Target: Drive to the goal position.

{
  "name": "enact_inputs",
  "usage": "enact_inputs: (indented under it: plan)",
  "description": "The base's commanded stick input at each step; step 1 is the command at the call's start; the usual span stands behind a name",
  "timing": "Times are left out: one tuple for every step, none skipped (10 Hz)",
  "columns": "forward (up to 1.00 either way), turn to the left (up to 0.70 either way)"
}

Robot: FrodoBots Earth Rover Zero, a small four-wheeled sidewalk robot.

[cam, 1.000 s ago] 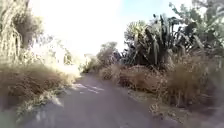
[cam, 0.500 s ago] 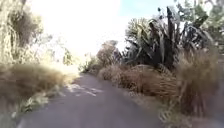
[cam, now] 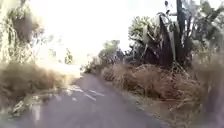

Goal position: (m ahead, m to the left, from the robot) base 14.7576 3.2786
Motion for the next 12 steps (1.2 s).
enact_inputs:
  plan:
    - [0.70,0.00]
    - [0.70,0.00]
    - [0.70,0.00]
    - [0.70,0.00]
    - [0.70,0.00]
    - [0.70,0.00]
    - [0.70,0.00]
    - [0.70,0.00]
    - [0.70,0.00]
    - [0.70,0.00]
    - [0.70,0.00]
    - [0.70,0.13]
